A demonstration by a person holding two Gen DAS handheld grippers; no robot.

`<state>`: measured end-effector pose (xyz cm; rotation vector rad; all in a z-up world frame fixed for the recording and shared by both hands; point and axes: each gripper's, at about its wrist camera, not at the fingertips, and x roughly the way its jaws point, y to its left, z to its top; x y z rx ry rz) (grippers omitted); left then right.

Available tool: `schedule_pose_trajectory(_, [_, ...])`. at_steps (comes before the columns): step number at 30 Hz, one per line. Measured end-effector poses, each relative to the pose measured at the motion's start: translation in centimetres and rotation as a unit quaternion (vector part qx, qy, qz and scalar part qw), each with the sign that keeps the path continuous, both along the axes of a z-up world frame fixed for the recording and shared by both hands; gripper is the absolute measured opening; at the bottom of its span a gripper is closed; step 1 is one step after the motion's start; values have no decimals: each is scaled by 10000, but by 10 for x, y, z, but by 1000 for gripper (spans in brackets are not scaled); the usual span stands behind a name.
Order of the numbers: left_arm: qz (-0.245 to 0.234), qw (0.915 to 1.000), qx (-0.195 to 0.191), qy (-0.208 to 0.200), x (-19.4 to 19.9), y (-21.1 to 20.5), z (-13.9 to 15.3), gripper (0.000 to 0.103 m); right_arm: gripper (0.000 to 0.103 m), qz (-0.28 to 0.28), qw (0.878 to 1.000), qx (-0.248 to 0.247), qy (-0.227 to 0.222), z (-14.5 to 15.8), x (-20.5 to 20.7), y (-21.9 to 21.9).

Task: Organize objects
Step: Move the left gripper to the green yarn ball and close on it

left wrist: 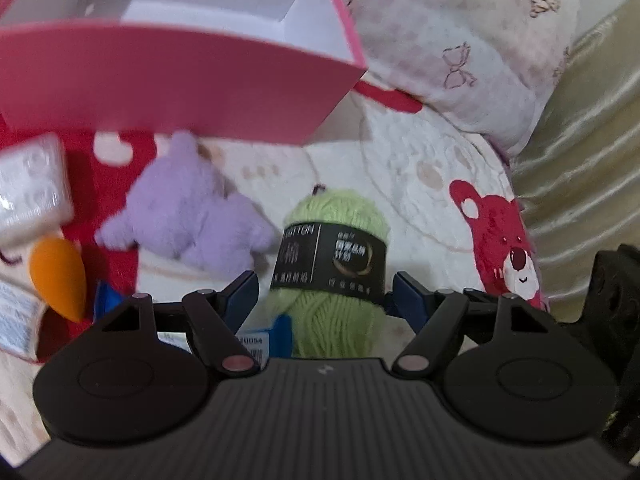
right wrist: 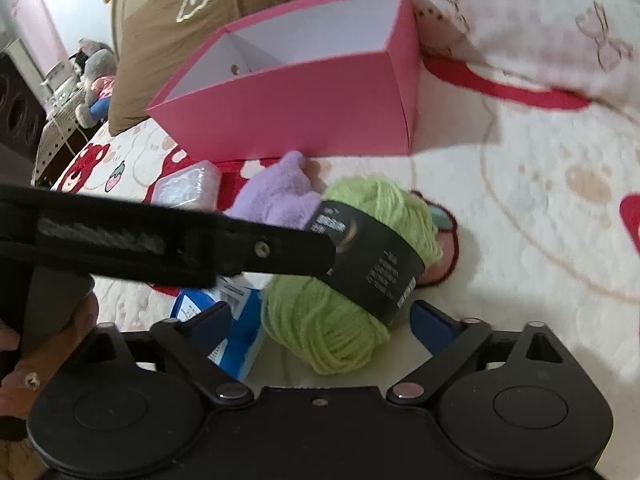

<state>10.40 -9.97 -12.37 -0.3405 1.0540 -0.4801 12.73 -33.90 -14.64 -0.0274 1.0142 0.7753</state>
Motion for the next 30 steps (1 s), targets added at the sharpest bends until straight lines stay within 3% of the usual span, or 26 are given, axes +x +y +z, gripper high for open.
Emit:
schedule_pose_trajectory(5, [57, 9991, 401, -148, -2, -8, -6, 73, 93, -174, 9996, 165, 163, -11, 5, -6])
schedule_pose_trajectory(10, [15, 9999, 170, 6, 3, -11, -15, 70, 88, -163, 9997, 187, 33, -14, 6, -5])
schedule_pose_trajectory(12, [61, 9999, 28, 143, 5, -12, -16, 55, 82, -259, 9995, 195, -29, -15, 7, -5])
schedule_pose_trajectory(14, [160, 9989, -235, 376, 7, -9, -19, 54, 73, -304, 9993, 155, -151, -15, 6, -4])
schedule_pose_trajectory(15, [155, 9990, -186, 369, 6, -11, -19, 53, 71, -328, 9991, 118, -234, -15, 4, -4])
schedule_pose_trajectory(21, [214, 9995, 6, 231, 0, -20, -19, 53, 66, -300, 9984, -3, -480, -15, 0, -1])
schedule_pose_trajectory(30, [-135, 9988, 279, -371, -18, -29, 11, 54, 62, -53, 9930, -195, -1166, 6, -16, 3])
